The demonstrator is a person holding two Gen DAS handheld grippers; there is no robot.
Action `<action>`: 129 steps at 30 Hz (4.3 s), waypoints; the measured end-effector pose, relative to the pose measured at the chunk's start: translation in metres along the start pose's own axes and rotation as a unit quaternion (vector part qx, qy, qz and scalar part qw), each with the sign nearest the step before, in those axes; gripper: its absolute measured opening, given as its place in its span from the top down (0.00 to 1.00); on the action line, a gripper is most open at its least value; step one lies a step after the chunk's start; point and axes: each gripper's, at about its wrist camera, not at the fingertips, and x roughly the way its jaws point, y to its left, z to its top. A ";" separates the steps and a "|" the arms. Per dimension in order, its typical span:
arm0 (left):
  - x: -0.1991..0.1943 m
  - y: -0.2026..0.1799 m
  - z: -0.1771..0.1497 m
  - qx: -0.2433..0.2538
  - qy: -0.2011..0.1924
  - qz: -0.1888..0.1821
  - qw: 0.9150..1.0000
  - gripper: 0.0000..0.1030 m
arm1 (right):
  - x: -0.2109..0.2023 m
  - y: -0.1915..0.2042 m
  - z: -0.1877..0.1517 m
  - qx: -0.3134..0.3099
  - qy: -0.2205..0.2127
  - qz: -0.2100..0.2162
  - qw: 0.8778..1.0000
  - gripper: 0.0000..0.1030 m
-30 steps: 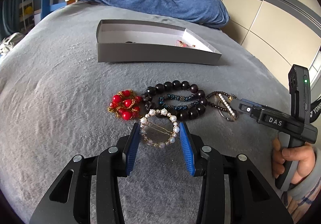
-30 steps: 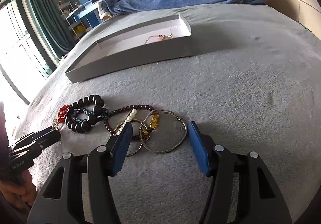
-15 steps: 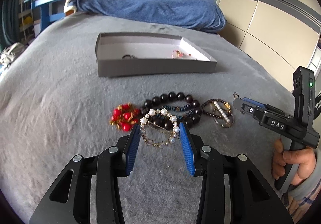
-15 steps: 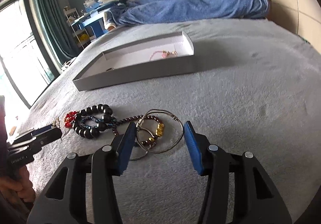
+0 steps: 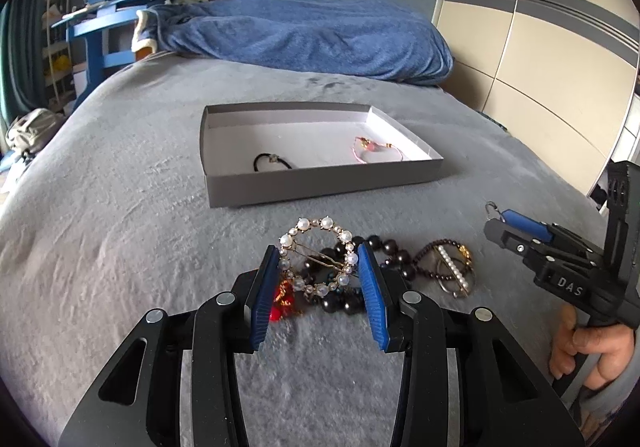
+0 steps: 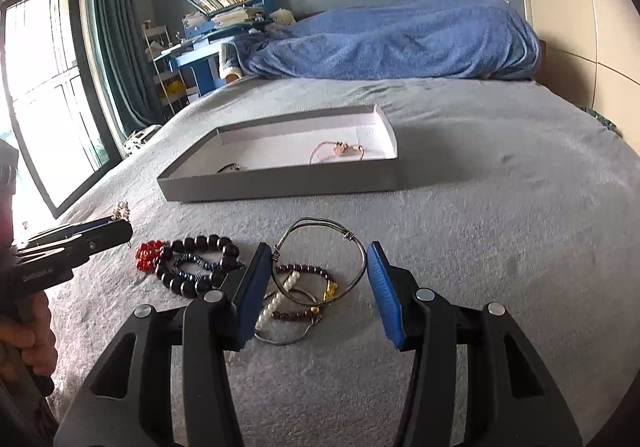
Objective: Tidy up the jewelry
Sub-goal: 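Carry the clip and silver bracelet into the grey tray and release both, then grasp the red beaded bracelet with the left tool while the right tool approaches the dark bead bracelet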
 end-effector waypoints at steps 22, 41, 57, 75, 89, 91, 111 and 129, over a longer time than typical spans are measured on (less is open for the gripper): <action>0.039 0.004 0.056 0.031 -0.037 0.023 0.999 0.60 | 0.048 -0.002 0.048 -0.016 -0.015 -0.002 1.000 0.52; 0.129 0.045 0.120 0.044 0.029 0.056 0.997 0.60 | 0.154 0.026 0.105 -0.038 0.064 0.019 0.997 0.52; 0.184 0.070 0.117 0.054 0.116 0.077 0.989 0.60 | 0.193 0.039 0.094 -0.048 0.131 0.016 0.990 0.52; 0.143 0.063 0.113 0.044 0.062 0.061 0.995 0.22 | 0.147 0.030 0.086 -0.022 0.084 0.025 0.996 0.44; 0.054 0.063 0.073 -0.002 -0.003 0.058 0.998 0.11 | 0.070 0.025 0.053 -0.028 0.036 0.003 0.999 0.39; 0.044 0.060 0.062 -0.002 -0.003 0.057 0.998 0.11 | 0.061 0.025 0.047 -0.030 0.034 -0.001 0.999 0.38; 0.001 0.041 -0.017 -0.018 0.014 0.064 0.998 0.11 | 0.011 0.012 0.000 -0.014 0.009 -0.031 0.999 0.33; 0.041 0.047 -0.016 -0.015 0.092 0.029 0.995 0.50 | 0.015 0.010 -0.006 -0.005 0.020 -0.030 0.999 0.31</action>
